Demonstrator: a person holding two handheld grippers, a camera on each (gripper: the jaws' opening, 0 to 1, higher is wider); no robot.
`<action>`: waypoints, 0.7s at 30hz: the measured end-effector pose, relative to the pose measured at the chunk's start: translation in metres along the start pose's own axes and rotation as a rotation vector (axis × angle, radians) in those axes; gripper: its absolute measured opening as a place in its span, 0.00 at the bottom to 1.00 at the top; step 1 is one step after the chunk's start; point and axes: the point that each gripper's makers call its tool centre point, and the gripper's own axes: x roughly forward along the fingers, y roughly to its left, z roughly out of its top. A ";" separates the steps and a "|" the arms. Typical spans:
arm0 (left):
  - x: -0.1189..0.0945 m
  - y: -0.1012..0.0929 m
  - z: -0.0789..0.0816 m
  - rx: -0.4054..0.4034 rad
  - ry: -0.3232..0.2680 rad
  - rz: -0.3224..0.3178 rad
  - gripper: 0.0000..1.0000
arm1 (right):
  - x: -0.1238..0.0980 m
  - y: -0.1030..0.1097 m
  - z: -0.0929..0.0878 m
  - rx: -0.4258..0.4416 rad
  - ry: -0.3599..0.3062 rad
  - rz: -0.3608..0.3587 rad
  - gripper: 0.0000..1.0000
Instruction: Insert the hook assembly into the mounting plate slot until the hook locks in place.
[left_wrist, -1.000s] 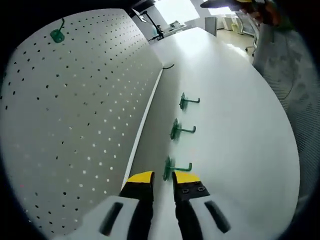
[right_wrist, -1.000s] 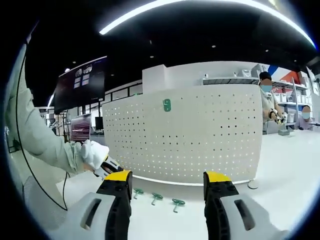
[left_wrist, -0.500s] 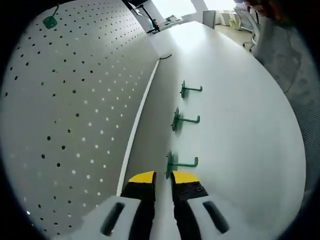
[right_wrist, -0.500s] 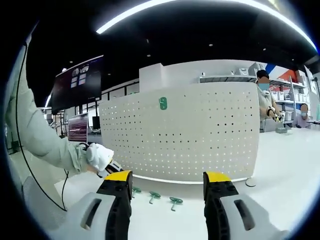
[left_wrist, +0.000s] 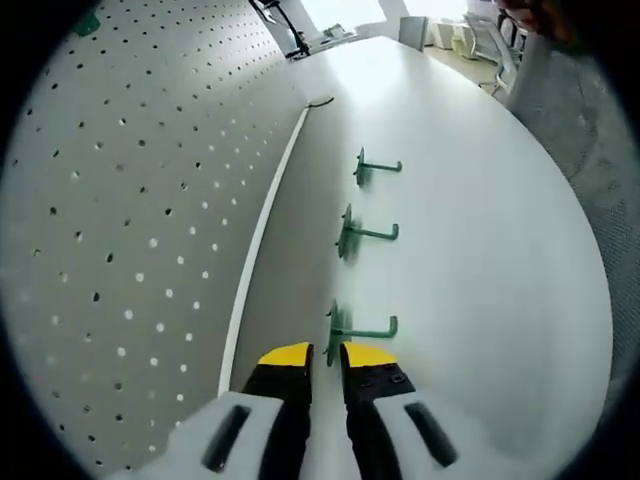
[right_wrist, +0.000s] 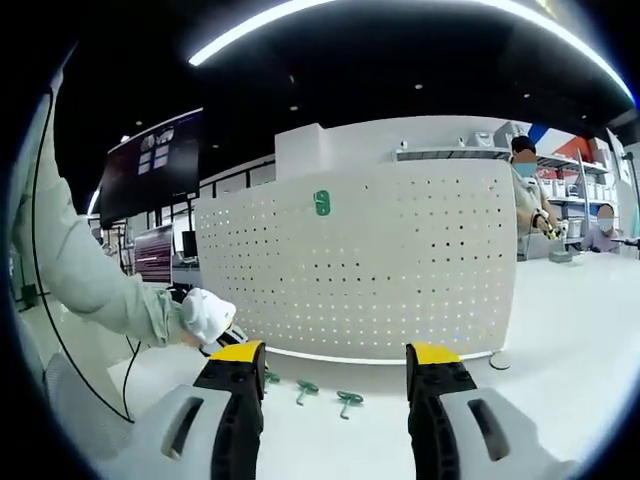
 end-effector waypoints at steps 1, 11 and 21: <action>0.001 0.000 0.000 -0.001 0.001 -0.002 0.12 | 0.000 0.000 0.000 0.000 0.000 0.000 0.55; 0.007 -0.001 -0.004 -0.013 0.025 -0.042 0.10 | 0.000 -0.001 0.000 -0.004 0.001 -0.005 0.55; 0.011 -0.002 -0.005 -0.025 0.036 -0.064 0.06 | 0.000 -0.002 -0.002 0.001 0.005 -0.008 0.54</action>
